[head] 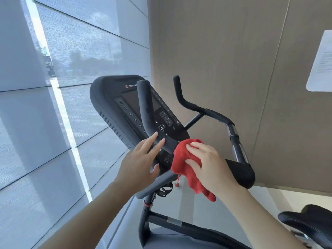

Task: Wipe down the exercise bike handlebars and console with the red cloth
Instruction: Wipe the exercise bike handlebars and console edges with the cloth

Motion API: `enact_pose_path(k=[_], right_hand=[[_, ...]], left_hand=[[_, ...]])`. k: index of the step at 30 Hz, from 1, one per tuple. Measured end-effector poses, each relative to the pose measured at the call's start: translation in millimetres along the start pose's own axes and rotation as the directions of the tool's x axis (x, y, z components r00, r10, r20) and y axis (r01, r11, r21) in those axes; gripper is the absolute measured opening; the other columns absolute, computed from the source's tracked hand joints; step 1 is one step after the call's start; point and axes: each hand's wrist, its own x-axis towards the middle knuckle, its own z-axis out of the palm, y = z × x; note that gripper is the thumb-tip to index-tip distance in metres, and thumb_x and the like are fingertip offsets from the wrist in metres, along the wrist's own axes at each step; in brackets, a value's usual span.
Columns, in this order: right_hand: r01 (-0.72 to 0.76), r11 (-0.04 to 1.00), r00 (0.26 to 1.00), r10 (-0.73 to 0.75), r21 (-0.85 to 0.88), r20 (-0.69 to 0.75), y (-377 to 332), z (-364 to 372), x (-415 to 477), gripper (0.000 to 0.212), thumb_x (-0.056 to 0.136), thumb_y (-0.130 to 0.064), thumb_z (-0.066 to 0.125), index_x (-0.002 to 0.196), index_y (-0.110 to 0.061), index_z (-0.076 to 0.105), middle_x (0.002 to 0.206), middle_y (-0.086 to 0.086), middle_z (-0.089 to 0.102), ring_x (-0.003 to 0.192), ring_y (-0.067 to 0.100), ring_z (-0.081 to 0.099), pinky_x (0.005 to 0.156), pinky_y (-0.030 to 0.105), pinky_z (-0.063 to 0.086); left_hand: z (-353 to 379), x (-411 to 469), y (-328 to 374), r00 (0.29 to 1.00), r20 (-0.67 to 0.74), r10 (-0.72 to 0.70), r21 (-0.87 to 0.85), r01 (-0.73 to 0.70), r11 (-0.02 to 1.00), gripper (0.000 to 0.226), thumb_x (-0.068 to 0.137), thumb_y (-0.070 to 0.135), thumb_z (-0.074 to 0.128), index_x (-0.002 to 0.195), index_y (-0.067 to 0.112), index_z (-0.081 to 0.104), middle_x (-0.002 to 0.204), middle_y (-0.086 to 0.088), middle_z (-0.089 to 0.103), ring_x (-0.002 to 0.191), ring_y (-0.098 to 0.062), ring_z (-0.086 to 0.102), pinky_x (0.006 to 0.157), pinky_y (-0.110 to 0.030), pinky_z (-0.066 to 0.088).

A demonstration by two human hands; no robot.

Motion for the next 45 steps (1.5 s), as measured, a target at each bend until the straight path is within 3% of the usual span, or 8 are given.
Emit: enact_pose_path(k=[7, 14, 18, 24, 28, 30, 34, 45], right_hand=[[-0.019, 0.995, 1.0, 0.018, 0.102, 0.01, -5, 3, 27, 0.039, 0.092, -0.024, 0.054, 0.13, -0.018, 0.053, 0.131, -0.002, 0.056, 0.12, 0.019, 0.049, 0.101, 0.032, 0.038], [0.093, 0.993, 0.995, -0.092, 0.077, -0.027, 10, 0, 11, 0.033, 0.092, -0.022, 0.054, 0.124, -0.019, 0.059, 0.127, -0.002, 0.057, 0.115, 0.02, 0.049, 0.097, 0.032, 0.039], [0.165, 0.984, 0.985, -0.16, 0.069, -0.07, 15, -2, -3, 0.03, 0.092, -0.016, 0.053, 0.121, -0.015, 0.061, 0.126, 0.002, 0.058, 0.116, 0.022, 0.049, 0.095, 0.031, 0.041], [0.088, 0.996, 0.996, -0.088, 0.017, -0.005, 7, 7, 14, 0.044, 0.096, -0.03, 0.046, 0.139, -0.02, 0.041, 0.142, -0.004, 0.044, 0.134, 0.021, 0.033, 0.106, 0.036, 0.033], [0.139, 0.989, 0.987, -0.142, -0.043, -0.08, 13, 12, -1, 0.038, 0.092, -0.026, 0.052, 0.129, -0.02, 0.054, 0.13, 0.001, 0.055, 0.119, 0.025, 0.048, 0.092, 0.044, 0.048], [0.154, 0.988, 0.976, -0.156, -0.029, -0.152, 16, 13, -7, 0.034, 0.088, -0.023, 0.054, 0.12, -0.019, 0.061, 0.122, 0.002, 0.06, 0.111, 0.026, 0.053, 0.085, 0.042, 0.05], [0.084, 0.996, 0.983, -0.081, 0.013, -0.165, 12, 15, -6, 0.032, 0.091, -0.022, 0.056, 0.123, -0.021, 0.06, 0.129, -0.002, 0.056, 0.12, 0.02, 0.047, 0.097, 0.032, 0.04], [-0.052, 0.989, 0.897, 0.106, 0.136, -0.428, -30, 33, 21, 0.027, 0.088, -0.012, 0.06, 0.114, -0.017, 0.066, 0.118, -0.003, 0.064, 0.115, 0.017, 0.052, 0.097, 0.018, 0.03]], left_hand=[[9, -1, 4, 0.998, -0.016, -0.068, -0.01, 0.068, 0.998, 0.083, 0.067, 0.017, 0.069, 0.14, 0.033, 0.033, 0.15, 0.008, 0.031, 0.116, -0.017, 0.051, 0.055, -0.02, 0.045], [7, -1, 14, 0.994, -0.006, -0.106, 0.05, 0.106, 0.993, 0.08, 0.076, 0.025, 0.065, 0.144, 0.035, 0.025, 0.153, 0.007, 0.024, 0.122, -0.022, 0.047, 0.065, -0.03, 0.051], [8, -2, 18, 0.994, 0.007, -0.105, 0.056, 0.104, 0.993, 0.082, 0.074, 0.022, 0.065, 0.142, 0.04, 0.024, 0.152, 0.003, 0.027, 0.104, -0.025, 0.056, 0.051, -0.023, 0.042], [11, -1, 21, 0.992, -0.013, -0.128, 0.038, 0.129, 0.991, 0.078, 0.077, 0.023, 0.064, 0.142, 0.042, 0.026, 0.154, 0.005, 0.022, 0.109, -0.023, 0.054, 0.052, -0.02, 0.036], [13, -1, 17, 0.994, 0.009, -0.112, 0.011, 0.111, 0.994, 0.079, 0.074, 0.024, 0.066, 0.142, 0.038, 0.029, 0.153, 0.003, 0.023, 0.109, -0.025, 0.053, 0.052, -0.021, 0.039], [13, 0, 14, 0.997, 0.01, -0.081, 0.025, 0.081, 0.996, 0.079, 0.071, 0.024, 0.068, 0.141, 0.035, 0.033, 0.15, -0.002, 0.029, 0.108, -0.027, 0.054, 0.052, -0.024, 0.045], [8, 6, -2, 1.0, -0.018, 0.003, 0.051, -0.002, 0.999, 0.076, 0.065, 0.017, 0.069, 0.135, 0.031, 0.044, 0.142, -0.007, 0.039, 0.119, -0.029, 0.048, 0.057, -0.031, 0.052], [-16, 23, -57, 0.989, -0.06, 0.133, 0.054, -0.13, 0.99, 0.072, 0.068, 0.021, 0.068, 0.135, 0.029, 0.044, 0.148, -0.003, 0.035, 0.128, -0.024, 0.043, 0.062, -0.03, 0.052]])
